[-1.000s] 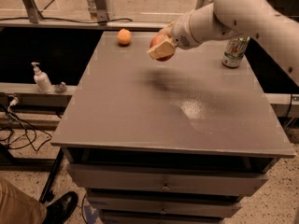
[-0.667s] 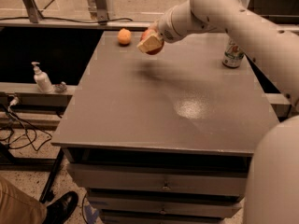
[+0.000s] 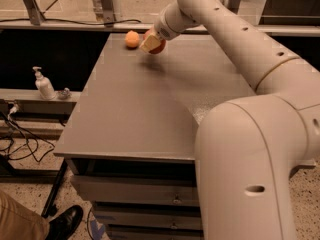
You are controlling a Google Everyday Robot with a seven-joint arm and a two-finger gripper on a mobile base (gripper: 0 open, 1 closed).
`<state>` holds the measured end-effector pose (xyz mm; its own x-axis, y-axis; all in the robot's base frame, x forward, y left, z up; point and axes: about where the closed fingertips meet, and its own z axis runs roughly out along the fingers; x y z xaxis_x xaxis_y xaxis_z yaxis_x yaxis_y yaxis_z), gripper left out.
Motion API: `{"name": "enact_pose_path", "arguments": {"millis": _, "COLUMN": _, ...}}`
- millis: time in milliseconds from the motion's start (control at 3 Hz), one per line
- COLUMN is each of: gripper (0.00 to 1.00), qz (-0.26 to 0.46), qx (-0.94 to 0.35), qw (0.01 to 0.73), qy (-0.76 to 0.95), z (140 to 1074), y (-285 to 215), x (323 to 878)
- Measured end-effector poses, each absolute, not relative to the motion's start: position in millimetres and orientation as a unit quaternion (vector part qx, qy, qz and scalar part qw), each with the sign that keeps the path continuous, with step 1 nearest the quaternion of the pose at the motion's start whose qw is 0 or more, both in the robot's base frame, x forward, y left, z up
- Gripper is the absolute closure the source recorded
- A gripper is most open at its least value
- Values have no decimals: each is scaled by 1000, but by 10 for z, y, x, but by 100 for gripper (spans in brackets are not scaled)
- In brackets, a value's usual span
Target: Move apple near orange
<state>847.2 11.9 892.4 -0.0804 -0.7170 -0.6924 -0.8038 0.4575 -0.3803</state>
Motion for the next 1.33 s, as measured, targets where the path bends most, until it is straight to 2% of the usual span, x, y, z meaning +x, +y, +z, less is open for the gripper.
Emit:
{"name": "enact_pose_path", "arguments": {"millis": 1000, "gripper": 100, "qz": 59, "qx": -540, "qw": 430, "qy": 722, "z": 8787, "y": 446, "x": 8845}}
{"name": "enact_pose_path", "arguments": {"millis": 1333, "gripper": 82, "qz": 61, "qx": -545, "qw": 426, "qy": 720, "z": 8733, "y": 529, "x": 8885}}
